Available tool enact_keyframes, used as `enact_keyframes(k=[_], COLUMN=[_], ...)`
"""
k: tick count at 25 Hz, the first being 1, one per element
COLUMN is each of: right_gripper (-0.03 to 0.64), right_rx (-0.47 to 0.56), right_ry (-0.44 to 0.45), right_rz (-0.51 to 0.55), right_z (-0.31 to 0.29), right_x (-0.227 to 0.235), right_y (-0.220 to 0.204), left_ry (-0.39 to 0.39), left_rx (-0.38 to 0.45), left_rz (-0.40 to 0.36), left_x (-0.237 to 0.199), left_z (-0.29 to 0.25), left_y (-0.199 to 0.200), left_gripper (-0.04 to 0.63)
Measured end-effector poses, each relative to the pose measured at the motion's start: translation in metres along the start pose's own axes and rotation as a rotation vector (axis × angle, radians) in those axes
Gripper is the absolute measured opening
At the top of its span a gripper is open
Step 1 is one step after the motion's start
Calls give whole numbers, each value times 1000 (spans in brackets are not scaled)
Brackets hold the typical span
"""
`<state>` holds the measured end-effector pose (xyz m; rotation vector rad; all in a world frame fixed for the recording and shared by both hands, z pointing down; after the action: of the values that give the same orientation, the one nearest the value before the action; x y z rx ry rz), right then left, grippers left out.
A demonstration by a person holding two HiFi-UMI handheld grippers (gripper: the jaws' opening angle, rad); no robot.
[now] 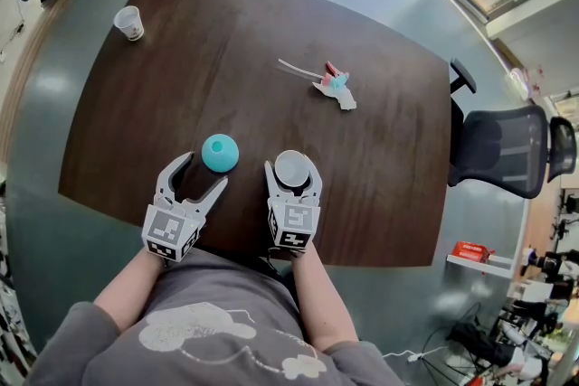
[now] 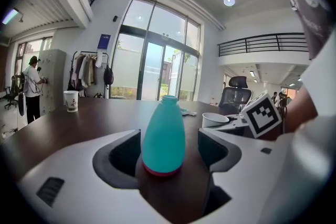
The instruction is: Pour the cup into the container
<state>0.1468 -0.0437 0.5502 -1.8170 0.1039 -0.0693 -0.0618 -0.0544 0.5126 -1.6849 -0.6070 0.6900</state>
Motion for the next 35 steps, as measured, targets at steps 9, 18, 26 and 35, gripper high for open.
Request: enact_keyframes(k=[9,18,26,35], right_gripper=[308,308,308,308], right_rx=[7,8,2,-5], right_ry=[5,8,10,11], right_rz=[0,-4,-1,-7], right_z=[0,0,-2,-2], right_x=[-1,-1,0,1], right_y=[0,0,0,1], left_ry=[30,33,49,32], left_rx=[-20,-30,-37,-41], left_rz=[2,-17,-21,-11], left_x=[0,-3,-9,-10], left_z=[-24,-44,-58,-69], left_y=[-10,-16,-20,-26], left_gripper=[420,422,422,422])
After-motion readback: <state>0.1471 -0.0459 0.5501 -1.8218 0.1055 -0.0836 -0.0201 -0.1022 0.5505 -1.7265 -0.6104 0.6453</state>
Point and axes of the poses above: the fingertips, and each gripper's own axes: z backward along the fingers, x to its right, y out of its top, the point moved 6 cm from there along z, backward along the fingers, and after that the axes turned 10 degrees about x, right-handed, at the moved point
